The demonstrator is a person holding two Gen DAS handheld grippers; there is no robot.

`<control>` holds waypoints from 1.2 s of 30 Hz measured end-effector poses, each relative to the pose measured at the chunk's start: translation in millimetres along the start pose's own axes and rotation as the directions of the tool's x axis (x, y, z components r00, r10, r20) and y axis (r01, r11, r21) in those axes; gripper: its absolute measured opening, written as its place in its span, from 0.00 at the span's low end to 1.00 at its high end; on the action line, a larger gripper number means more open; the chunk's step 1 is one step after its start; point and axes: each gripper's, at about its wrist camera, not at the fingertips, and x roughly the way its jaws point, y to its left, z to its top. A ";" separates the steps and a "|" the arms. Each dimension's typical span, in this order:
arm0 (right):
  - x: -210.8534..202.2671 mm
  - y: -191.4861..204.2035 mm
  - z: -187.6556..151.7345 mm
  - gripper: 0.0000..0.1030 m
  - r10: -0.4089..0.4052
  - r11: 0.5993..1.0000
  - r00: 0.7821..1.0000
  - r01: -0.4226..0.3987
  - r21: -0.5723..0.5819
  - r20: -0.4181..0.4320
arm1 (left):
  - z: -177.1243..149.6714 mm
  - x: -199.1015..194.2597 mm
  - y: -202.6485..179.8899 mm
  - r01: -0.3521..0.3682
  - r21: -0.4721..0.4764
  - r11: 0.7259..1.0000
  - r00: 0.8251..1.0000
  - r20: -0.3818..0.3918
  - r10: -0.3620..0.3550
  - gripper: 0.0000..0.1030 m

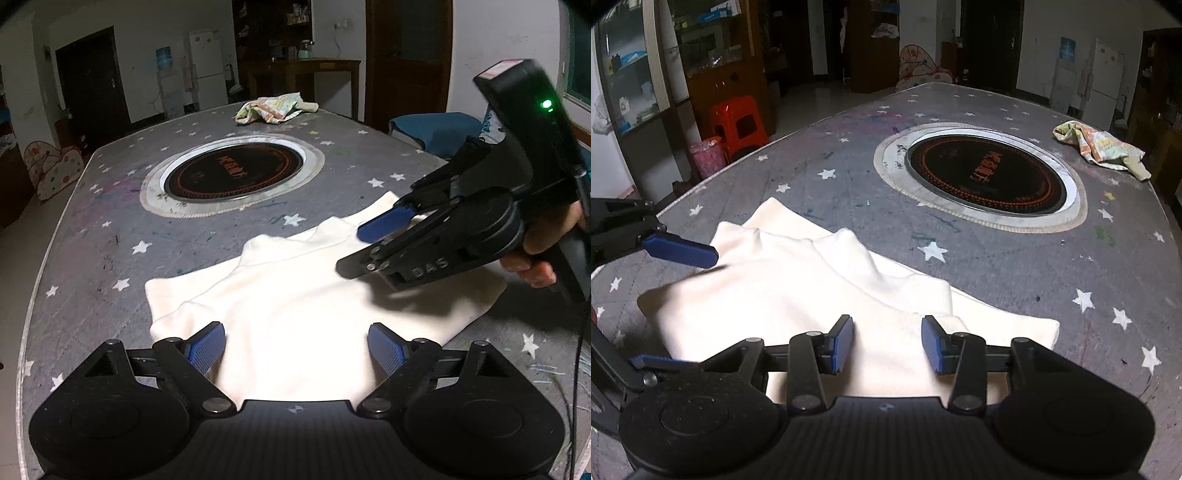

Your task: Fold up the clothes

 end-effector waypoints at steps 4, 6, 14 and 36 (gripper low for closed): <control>-3.9 1.2 3.3 0.43 -0.008 1.000 1.000 0.008 -0.006 0.009 | -2.8 1.7 4.8 -0.005 -0.011 1.000 1.000 -0.009 0.005 0.88; -6.0 2.5 5.6 0.44 -0.008 1.000 1.000 0.008 -0.007 0.016 | -3.9 1.3 6.5 -0.009 -0.012 1.000 1.000 -0.009 0.008 0.88; -10.8 17.4 10.3 0.50 -0.003 0.999 1.000 0.004 -0.040 0.027 | -7.8 -9.1 15.3 -0.058 -0.026 0.998 0.998 0.010 0.058 0.97; -19.1 69.4 8.5 0.56 0.021 0.991 0.998 -0.014 -0.130 0.053 | -22.3 -27.7 53.7 -0.274 -0.121 0.954 0.962 -0.027 0.272 1.00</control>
